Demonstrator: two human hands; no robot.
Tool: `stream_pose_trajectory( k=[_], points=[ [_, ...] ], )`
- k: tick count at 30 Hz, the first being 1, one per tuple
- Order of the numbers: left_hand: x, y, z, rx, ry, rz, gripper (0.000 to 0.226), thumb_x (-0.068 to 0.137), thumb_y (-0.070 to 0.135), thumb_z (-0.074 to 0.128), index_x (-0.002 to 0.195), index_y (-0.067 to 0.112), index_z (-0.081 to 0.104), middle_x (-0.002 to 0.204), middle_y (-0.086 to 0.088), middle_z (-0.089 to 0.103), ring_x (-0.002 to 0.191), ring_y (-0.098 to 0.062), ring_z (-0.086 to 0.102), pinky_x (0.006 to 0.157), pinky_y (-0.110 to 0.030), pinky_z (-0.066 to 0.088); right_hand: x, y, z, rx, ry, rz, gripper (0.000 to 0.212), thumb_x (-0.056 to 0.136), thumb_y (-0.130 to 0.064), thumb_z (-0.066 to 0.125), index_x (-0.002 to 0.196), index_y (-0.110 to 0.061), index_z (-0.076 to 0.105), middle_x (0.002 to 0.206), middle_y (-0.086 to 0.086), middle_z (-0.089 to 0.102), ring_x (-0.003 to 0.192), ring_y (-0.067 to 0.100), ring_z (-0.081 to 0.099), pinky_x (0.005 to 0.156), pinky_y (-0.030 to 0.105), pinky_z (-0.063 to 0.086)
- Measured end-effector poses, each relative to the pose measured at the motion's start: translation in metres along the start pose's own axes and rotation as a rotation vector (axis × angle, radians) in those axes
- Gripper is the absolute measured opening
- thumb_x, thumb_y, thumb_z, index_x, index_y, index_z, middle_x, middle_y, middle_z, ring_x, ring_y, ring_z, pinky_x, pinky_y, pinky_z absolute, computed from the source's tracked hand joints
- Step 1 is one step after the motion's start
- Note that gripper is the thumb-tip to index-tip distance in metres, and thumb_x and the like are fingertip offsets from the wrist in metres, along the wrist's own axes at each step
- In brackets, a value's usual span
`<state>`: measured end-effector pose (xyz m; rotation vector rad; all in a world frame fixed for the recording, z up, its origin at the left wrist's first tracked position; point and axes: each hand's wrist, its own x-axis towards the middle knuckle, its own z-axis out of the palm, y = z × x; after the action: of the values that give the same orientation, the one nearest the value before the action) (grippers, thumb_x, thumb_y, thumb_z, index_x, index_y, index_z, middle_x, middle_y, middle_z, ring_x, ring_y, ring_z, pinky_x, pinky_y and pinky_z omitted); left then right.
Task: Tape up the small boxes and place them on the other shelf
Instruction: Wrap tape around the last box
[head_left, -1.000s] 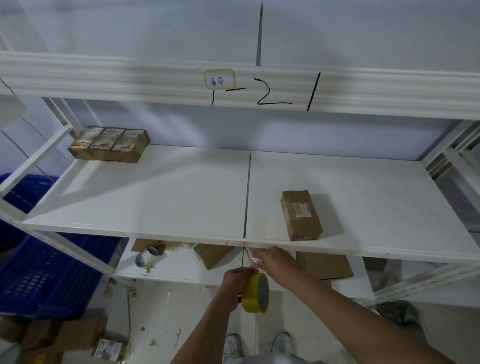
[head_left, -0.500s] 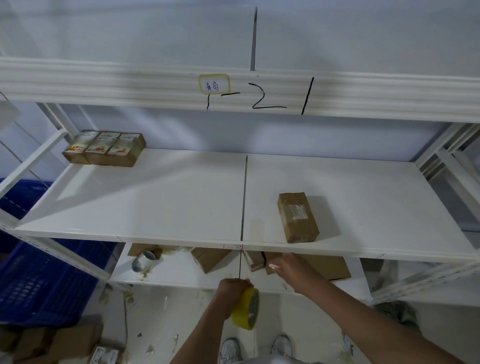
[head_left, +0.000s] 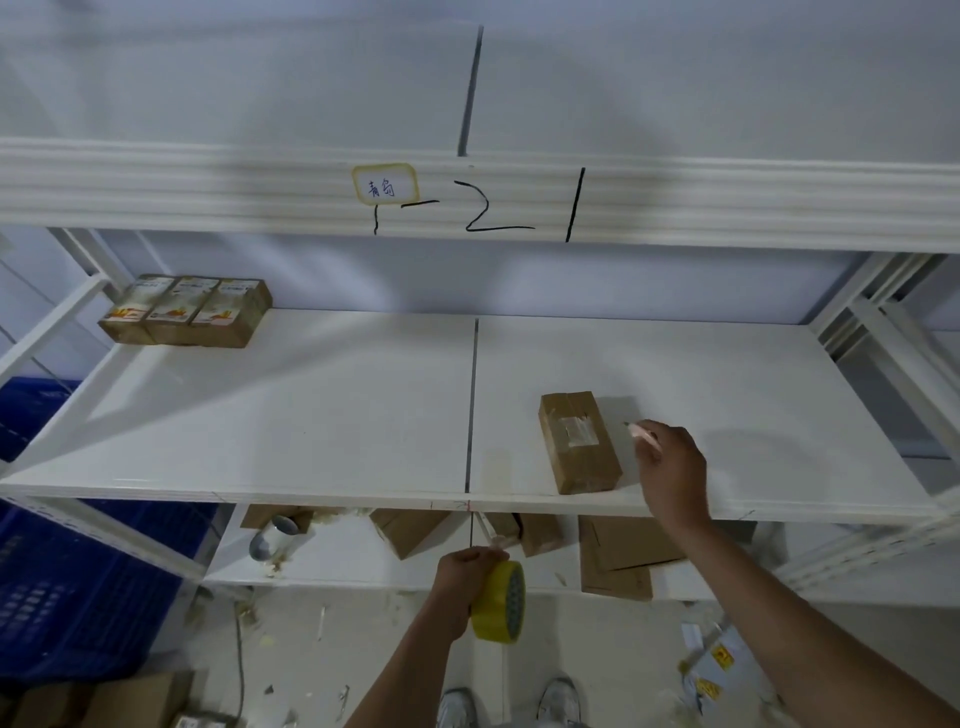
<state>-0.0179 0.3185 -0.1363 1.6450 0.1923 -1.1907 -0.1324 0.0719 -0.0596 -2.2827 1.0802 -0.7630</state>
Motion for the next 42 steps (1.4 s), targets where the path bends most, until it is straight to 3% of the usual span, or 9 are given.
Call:
stream_pose_trajectory(
  k=[7,13,19,22,25,29,33,36,42],
  points=[
    [0.003,0.004,0.01,0.016,0.026,0.024,0.018,0.09,0.026,0.072,0.101,0.012,0.076,0.101,-0.013,0.069,0.089,-0.029,0.066,0.072,-0.036,0.059,0.021,0.042,0.009,-0.077,-0.149,0.274,0.018,0.098,-0.014,0.062,0.104,0.001,0.068,0.099,0.018,0.072,0.086,0.032,0.065,0.069,0.026,0.039],
    [0.003,0.006,0.017,-0.023,0.058,0.034,0.022,0.093,0.028,0.069,0.107,0.012,0.074,0.104,-0.011,0.067,0.094,-0.03,0.066,0.079,-0.04,0.06,0.027,0.057,0.012,-0.091,-0.243,0.291,0.015,0.092,-0.015,0.072,0.085,-0.002,0.067,0.085,0.013,0.07,0.072,0.022,0.058,0.061,0.026,0.037],
    [0.002,0.011,0.024,-0.05,0.097,0.059,0.021,0.092,0.027,0.071,0.107,0.012,0.074,0.103,-0.011,0.068,0.093,-0.029,0.067,0.081,-0.042,0.06,0.033,0.056,0.009,-0.212,-0.198,0.247,0.025,0.089,-0.016,0.075,0.101,0.004,0.069,0.096,0.021,0.07,0.086,0.032,0.064,0.07,0.031,0.048],
    [-0.001,0.016,0.026,-0.066,0.109,0.081,0.018,0.09,0.027,0.073,0.102,0.013,0.074,0.102,-0.011,0.069,0.093,-0.028,0.067,0.082,-0.043,0.06,0.035,0.024,0.007,-0.197,-0.029,0.073,0.015,0.091,-0.009,0.069,0.099,0.003,0.066,0.091,0.021,0.065,0.088,0.036,0.06,0.073,0.041,0.052],
    [-0.003,0.021,0.025,-0.117,0.122,0.116,0.017,0.089,0.026,0.075,0.097,0.011,0.076,0.098,-0.012,0.072,0.094,-0.031,0.069,0.085,-0.047,0.06,0.029,-0.027,0.017,-0.068,-0.006,-0.114,0.004,0.092,-0.004,0.064,0.089,-0.002,0.062,0.082,0.012,0.061,0.081,0.027,0.057,0.068,0.035,0.049],
    [-0.005,0.031,0.015,-0.11,0.119,0.168,0.019,0.091,0.029,0.073,0.097,0.012,0.078,0.1,-0.011,0.075,0.095,-0.029,0.071,0.088,-0.046,0.059,0.008,-0.093,0.034,0.099,-0.456,-0.205,0.003,0.097,-0.017,0.061,0.096,-0.014,0.063,0.086,0.001,0.066,0.074,0.016,0.061,0.062,0.022,0.044],
    [-0.012,0.038,-0.005,-0.043,0.098,0.211,0.019,0.092,0.033,0.071,0.102,0.017,0.076,0.101,-0.007,0.075,0.097,-0.025,0.071,0.092,-0.043,0.058,-0.014,-0.124,0.058,-0.065,-0.985,-0.065,0.047,0.091,-0.035,0.072,0.131,-0.016,0.057,0.124,0.002,0.062,0.103,0.016,0.06,0.082,0.024,0.047],
    [-0.017,0.039,-0.028,0.0,0.092,0.215,0.022,0.089,0.036,0.073,0.1,0.018,0.076,0.099,-0.006,0.076,0.096,-0.026,0.072,0.092,-0.047,0.058,-0.019,-0.134,0.07,-0.1,-1.047,-0.021,0.044,0.087,-0.032,0.076,0.125,-0.013,0.067,0.122,0.001,0.066,0.106,0.017,0.064,0.087,0.025,0.051],
    [-0.018,0.03,-0.076,0.028,0.087,0.231,0.022,0.085,0.041,0.077,0.091,0.019,0.079,0.091,-0.002,0.078,0.092,-0.024,0.073,0.09,-0.044,0.059,-0.039,-0.149,0.1,0.046,-1.035,0.117,0.006,0.086,-0.014,0.078,0.087,-0.009,0.079,0.088,0.007,0.077,0.072,0.01,0.069,0.063,0.021,0.057]
  ],
)
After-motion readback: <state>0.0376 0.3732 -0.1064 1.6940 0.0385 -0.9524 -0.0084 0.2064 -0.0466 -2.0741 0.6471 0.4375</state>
